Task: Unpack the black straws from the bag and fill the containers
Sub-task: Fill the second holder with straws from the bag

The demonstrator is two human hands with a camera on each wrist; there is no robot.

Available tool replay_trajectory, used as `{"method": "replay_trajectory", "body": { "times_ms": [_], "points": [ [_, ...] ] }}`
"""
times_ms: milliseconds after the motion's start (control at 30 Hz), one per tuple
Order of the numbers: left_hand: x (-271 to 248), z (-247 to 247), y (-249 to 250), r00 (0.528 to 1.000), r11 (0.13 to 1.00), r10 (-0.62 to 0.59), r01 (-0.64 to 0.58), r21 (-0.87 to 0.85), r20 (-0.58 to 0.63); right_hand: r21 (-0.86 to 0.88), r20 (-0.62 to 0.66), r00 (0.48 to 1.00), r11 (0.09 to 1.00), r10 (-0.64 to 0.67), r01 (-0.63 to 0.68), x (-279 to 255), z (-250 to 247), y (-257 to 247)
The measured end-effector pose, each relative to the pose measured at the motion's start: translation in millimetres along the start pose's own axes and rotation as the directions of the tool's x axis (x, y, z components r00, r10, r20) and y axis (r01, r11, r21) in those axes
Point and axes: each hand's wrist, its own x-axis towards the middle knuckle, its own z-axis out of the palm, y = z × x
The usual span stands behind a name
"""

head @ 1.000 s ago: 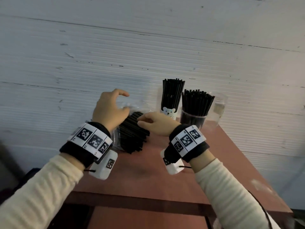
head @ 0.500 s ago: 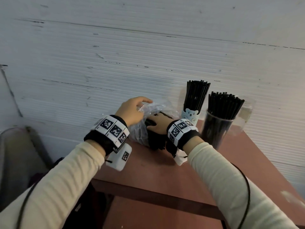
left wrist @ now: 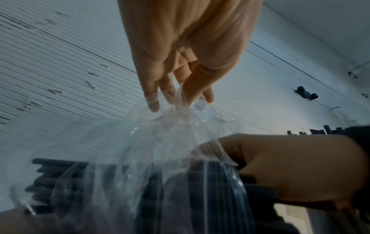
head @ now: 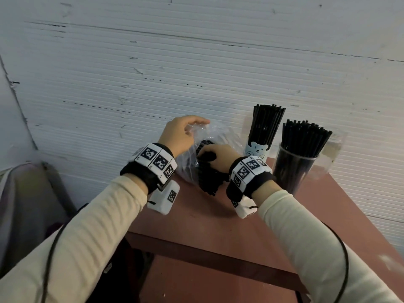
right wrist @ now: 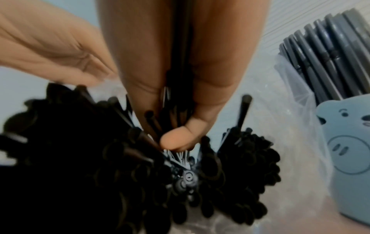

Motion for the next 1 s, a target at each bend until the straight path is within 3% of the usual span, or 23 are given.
{"method": "replay_trajectory", "body": {
  "times_ms": [167, 400, 500, 567, 667, 733, 867, 1000],
  "points": [
    [-4.7, -0.2, -9.0, 0.990, 0.993, -0.097, 0.090, 0.075, 0.102, 0.120, -0.089, 0.996, 0.992, -0.011, 0.021, -6.7, -2.8, 2.2],
    [-5.9, -2.6, -14.1, 0.985, 0.988, -0.094, 0.075, 0.132, 0.143, 0.273, -0.102, 0.995, 0.962, -0.001, 0.029, -30.3, -10.8, 9.9],
    [-8.4, 0.0, -15.6, 0.991, 0.981, -0.024, -0.001, 0.192, 0.132, 0.299, -0.106, 0.994, 0.954, 0.006, 0.026, -50.1, -21.6, 17.7],
    [-12.8, 3.0, -10.2, 0.989, 0.967, 0.084, -0.110, 0.231, 0.117, 0.311, -0.106, 0.994, 0.950, 0.000, 0.034, -63.1, -30.5, 24.3],
    [-20.2, 15.6, 5.0, 0.938, 0.907, 0.263, -0.321, 0.274, 0.228, 0.316, -0.070, 0.997, 0.948, -0.018, 0.039, -83.6, -46.9, 30.2],
    [-20.8, 31.1, 14.6, 0.890, 0.860, 0.302, -0.409, 0.305, 0.341, 0.298, -0.040, 0.998, 0.953, -0.038, 0.048, -97.5, -58.2, 30.8],
    [-16.8, 61.5, 35.0, 0.832, 0.805, 0.275, -0.473, 0.357, 0.482, 0.257, 0.015, 0.994, 0.961, -0.105, 0.098, -125.2, -73.7, 27.9],
    [-19.7, 78.9, 53.9, 0.874, 0.860, 0.268, -0.407, 0.308, 0.406, 0.267, 0.001, 0.993, 0.957, -0.119, 0.114, -150.2, -91.9, 26.8]
  ]
}}
